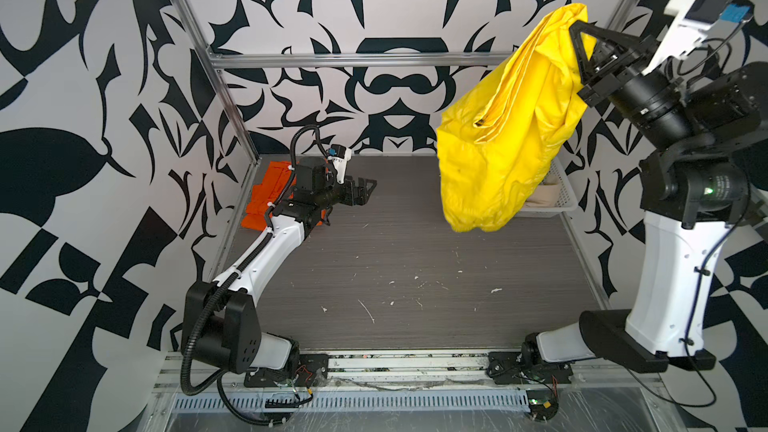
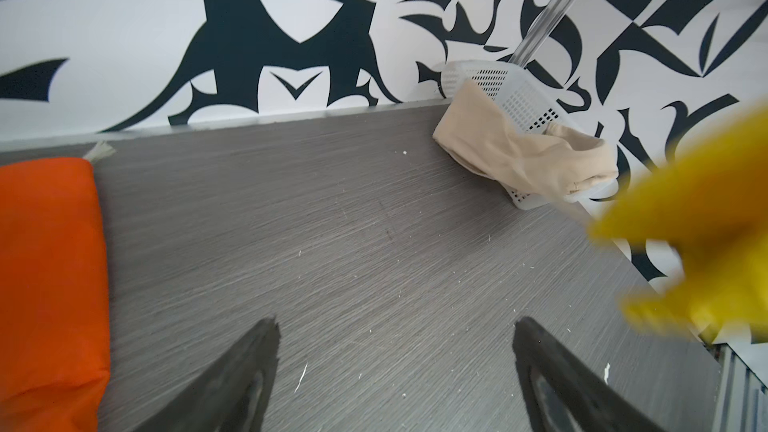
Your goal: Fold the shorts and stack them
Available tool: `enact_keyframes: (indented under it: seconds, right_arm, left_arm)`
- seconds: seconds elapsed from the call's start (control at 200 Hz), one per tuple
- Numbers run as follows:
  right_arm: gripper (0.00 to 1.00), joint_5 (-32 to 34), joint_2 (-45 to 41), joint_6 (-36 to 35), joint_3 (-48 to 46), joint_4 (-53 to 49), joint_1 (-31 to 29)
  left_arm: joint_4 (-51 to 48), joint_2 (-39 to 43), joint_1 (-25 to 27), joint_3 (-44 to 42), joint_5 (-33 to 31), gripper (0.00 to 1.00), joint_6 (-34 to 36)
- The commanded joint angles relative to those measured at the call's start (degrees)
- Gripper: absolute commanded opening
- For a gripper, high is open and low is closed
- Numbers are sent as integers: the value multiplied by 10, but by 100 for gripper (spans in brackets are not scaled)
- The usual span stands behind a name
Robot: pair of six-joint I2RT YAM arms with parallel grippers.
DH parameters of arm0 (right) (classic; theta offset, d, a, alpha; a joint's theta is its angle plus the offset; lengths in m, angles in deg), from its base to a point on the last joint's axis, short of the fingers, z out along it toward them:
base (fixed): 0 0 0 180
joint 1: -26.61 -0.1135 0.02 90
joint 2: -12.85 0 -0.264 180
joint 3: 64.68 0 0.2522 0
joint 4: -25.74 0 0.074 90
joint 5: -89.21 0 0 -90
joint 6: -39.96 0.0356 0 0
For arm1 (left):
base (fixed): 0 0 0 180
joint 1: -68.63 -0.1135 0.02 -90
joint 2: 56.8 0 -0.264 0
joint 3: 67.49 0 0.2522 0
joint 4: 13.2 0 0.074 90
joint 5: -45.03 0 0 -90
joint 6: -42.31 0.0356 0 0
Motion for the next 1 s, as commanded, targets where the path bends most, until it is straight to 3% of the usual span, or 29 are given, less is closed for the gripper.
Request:
enact_keyframes:
  seconds: [0.0,0.185,0.345,0.395,0.48,0.55,0.625,0.775,0.87,0.995]
  right_arm:
    - [0,-77,6,69,-25,66,-18]
    - [0,-46,7,56,-150,60,-75]
    - [1,50,48,47,-299,60,-110]
    - [16,88,78,40,-330,50,-111]
    - [63,163,147,-10,-324,-31,-111]
    - [78,200,191,-49,-305,-100,-111]
    - [80,205,198,-66,-326,-127,-114]
    - [80,214,130,-124,-436,-132,-150]
    - [80,220,80,-170,-506,-164,-196]
    - [80,282,21,-197,-580,-228,-290]
  left_arm:
    - [-4,24,0,-3,-33,92,10]
    - [-54,40,0,-3,-130,92,-3]
    - [-96,41,0,-3,-196,92,-17]
    - [-106,39,0,-3,-203,93,-19]
    - [-116,33,0,-2,-200,93,-25]
    - [-126,31,1,-1,-199,93,-30]
    - [-133,31,1,-3,-200,93,-30]
    - [-136,29,1,-14,-202,93,-28]
    - [-141,24,1,-24,-199,93,-33]
    - [-148,25,0,-41,-195,93,-44]
